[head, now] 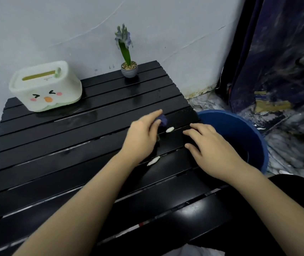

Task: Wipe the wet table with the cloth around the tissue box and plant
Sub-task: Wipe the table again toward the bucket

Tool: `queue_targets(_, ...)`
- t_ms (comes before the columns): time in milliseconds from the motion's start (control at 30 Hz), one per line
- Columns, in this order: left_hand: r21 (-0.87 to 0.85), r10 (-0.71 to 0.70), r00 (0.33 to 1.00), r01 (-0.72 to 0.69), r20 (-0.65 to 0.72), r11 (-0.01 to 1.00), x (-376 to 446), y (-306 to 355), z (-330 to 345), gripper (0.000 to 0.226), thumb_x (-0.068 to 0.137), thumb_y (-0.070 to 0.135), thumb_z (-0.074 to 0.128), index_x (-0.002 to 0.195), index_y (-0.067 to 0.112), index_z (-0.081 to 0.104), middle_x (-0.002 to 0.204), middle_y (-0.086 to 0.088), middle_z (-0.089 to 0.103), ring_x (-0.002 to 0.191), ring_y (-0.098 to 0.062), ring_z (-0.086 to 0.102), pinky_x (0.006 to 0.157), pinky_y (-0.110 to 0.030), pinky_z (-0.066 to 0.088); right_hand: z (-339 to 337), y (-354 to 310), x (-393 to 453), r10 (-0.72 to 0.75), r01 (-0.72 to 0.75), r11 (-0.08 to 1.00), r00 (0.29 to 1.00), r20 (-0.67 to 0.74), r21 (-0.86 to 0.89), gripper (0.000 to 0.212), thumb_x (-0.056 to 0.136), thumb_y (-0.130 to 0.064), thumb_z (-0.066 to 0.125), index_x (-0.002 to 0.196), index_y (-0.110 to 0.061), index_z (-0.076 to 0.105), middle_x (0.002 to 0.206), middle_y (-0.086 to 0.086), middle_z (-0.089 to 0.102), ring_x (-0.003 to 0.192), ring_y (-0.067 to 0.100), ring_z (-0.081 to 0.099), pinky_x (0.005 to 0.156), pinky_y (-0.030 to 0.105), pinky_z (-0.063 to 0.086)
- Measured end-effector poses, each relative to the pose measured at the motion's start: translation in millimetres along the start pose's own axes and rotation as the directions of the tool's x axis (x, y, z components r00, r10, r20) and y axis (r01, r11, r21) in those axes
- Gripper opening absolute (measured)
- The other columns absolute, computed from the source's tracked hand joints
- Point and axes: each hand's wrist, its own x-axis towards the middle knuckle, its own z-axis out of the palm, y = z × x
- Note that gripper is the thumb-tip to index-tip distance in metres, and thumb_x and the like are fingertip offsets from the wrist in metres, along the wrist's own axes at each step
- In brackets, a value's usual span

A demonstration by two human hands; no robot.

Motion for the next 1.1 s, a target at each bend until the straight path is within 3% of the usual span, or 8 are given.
queue_targets(167,0.173,-0.180,0.934,0.241,-0.308,0.955,62,-45,-29,0.025,0.101,0.014,0.045,0.118,0.012,0.063,0.116,-0.009,0.068,0.108,-0.029,0.062,0.090,-0.034,0.046,1,1,-12,-0.023,0.022,0.999,1.000,-0.018,-0.034,0.036,0.096,-0.030,0.055,0.129,-0.015,0.058,0.140,0.008,0.049,0.133,0.026,0.042,0.100,0.038,0.045)
queue_targets(300,0.404,-0.359,0.867,0.483,-0.345,0.777,95,-73,-25,0.017,0.102,0.013,0.039,0.111,0.004,0.051,0.118,-0.019,0.058,0.114,-0.039,0.050,0.084,-0.046,0.043,1,2,-15,-0.038,0.036,0.997,0.999,-0.020,-0.072,0.035,0.091,-0.028,0.063,0.123,-0.014,0.062,0.134,0.009,0.056,0.128,0.028,0.050,0.093,0.039,0.051)
queue_targets(533,0.374,-0.143,0.981,0.183,-0.133,0.909,126,-31,35,0.026,0.102,0.015,0.042,0.123,0.010,0.056,0.125,-0.015,0.062,0.118,-0.035,0.055,0.084,-0.042,0.044,4,4,-12,-0.039,0.037,0.987,0.999,-0.009,-0.155,0.037,0.075,-0.024,0.080,0.108,-0.013,0.067,0.122,0.012,0.064,0.116,0.031,0.062,0.077,0.038,0.058)
queue_targets(633,0.344,-0.061,0.997,0.074,-0.048,0.936,144,-14,58,0.024,0.101,0.015,0.042,0.119,0.010,0.057,0.115,-0.011,0.064,0.108,-0.035,0.058,0.076,-0.038,0.041,8,4,-11,-0.050,0.045,0.983,0.998,-0.027,-0.177,0.038,0.068,-0.023,0.085,0.102,-0.014,0.069,0.117,0.011,0.067,0.110,0.030,0.065,0.074,0.036,0.058)
queue_targets(700,0.318,-0.046,0.999,0.042,0.008,0.947,155,-3,71,0.028,0.102,0.016,0.043,0.125,0.012,0.060,0.119,-0.010,0.066,0.110,-0.034,0.059,0.083,-0.039,0.044,9,5,-10,-0.049,0.043,0.983,0.998,-0.033,-0.180,0.040,0.065,-0.024,0.086,0.100,-0.014,0.070,0.115,0.011,0.068,0.107,0.029,0.066,0.072,0.034,0.058)
queue_targets(900,-0.253,-0.163,0.986,0.165,0.031,0.953,178,5,67,0.032,0.099,0.014,0.055,0.129,0.006,0.064,0.110,-0.001,0.070,0.094,-0.013,0.068,0.086,-0.021,0.052,7,5,-11,-0.065,0.053,0.983,0.996,-0.063,-0.177,0.041,0.066,-0.026,0.085,0.101,-0.015,0.070,0.114,0.009,0.067,0.106,0.028,0.066,0.072,0.034,0.058)
queue_targets(1000,-0.089,-0.012,0.998,0.007,-0.055,0.996,162,-7,25,0.035,0.100,0.018,0.053,0.133,0.008,0.062,0.125,0.004,0.065,0.115,-0.002,0.058,0.100,-0.013,0.042,7,6,-13,-0.062,0.049,0.984,0.996,-0.067,-0.172,0.039,0.071,-0.026,0.082,0.106,-0.014,0.069,0.119,0.010,0.065,0.111,0.028,0.064,0.078,0.035,0.057)
queue_targets(1100,0.162,0.060,0.998,-0.060,0.006,0.985,123,-42,-11,0.037,0.102,0.016,0.052,0.138,0.012,0.058,0.134,-0.001,0.062,0.130,-0.011,0.052,0.109,-0.017,0.036,9,6,-15,-0.047,0.038,0.986,0.997,-0.056,-0.160,0.038,0.075,-0.023,0.079,0.109,-0.013,0.067,0.124,0.012,0.063,0.116,0.030,0.061,0.082,0.037,0.056)
